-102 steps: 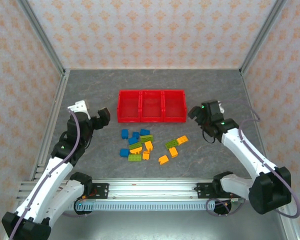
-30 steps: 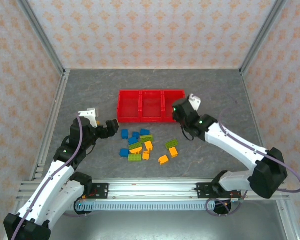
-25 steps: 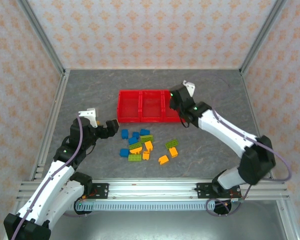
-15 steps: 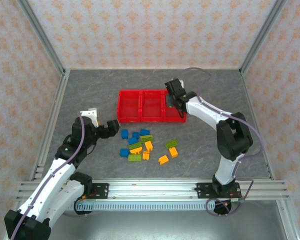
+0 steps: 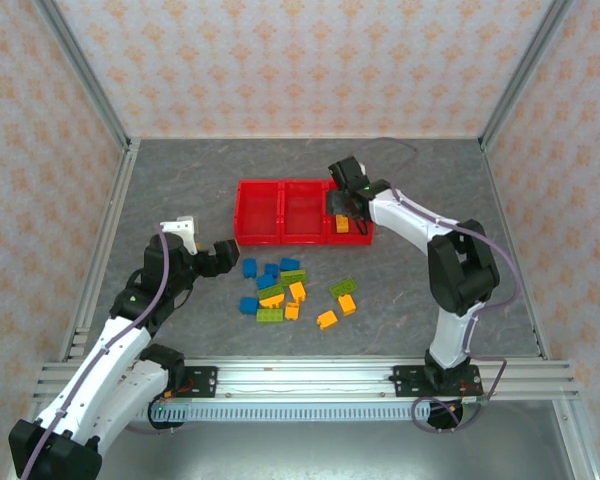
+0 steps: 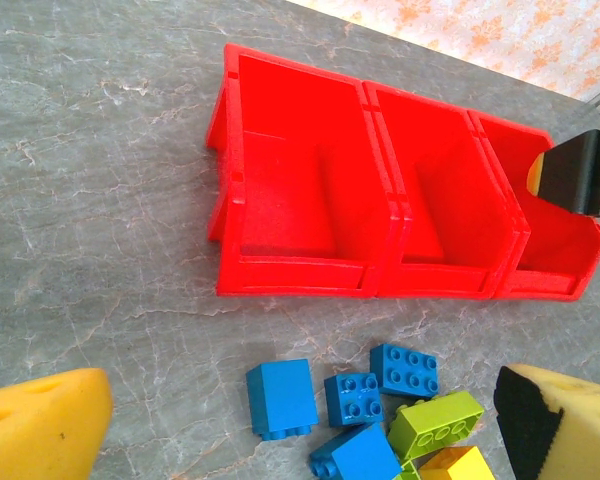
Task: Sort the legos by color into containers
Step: Place the lego in the container.
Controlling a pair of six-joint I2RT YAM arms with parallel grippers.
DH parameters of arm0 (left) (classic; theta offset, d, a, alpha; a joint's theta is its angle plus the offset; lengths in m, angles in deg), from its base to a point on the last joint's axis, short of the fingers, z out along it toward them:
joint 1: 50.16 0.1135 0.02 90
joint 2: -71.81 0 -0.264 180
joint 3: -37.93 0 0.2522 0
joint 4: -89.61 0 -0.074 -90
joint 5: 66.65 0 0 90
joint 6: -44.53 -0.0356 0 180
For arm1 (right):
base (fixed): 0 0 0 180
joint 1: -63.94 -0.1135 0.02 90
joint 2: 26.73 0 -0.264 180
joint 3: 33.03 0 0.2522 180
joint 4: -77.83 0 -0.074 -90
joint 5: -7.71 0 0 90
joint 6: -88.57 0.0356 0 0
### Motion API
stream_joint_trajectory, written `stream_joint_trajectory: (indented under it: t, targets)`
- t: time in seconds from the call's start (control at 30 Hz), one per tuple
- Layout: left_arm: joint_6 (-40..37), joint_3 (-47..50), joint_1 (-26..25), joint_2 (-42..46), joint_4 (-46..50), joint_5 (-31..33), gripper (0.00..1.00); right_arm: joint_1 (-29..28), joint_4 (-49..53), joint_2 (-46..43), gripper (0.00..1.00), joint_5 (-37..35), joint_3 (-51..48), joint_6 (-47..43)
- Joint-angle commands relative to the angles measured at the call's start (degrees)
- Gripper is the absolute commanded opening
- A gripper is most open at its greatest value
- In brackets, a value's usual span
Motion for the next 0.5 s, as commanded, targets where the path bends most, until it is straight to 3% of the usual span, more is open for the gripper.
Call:
stream_joint_trajectory:
  t: [0.0, 0.33, 0.47]
  targets:
    - [0.3, -0.2, -0.1, 0.5, -0.9, 0.5, 0.99, -0.6, 7.3, -6.2, 0.78, 0.8, 2.1, 4.5]
    - [0.3, -0.3, 0.0, 1.3, -0.6, 0.4, 0.99, -5.0, 16.5, -18.7, 0.94, 5.6, -10.1, 21.9]
    - [0.3, -0.1, 0.0, 1.7, -0.9, -0.4, 0.99, -8.8, 15.4, -21.1, 0.94, 7.3, -16.6, 29.7]
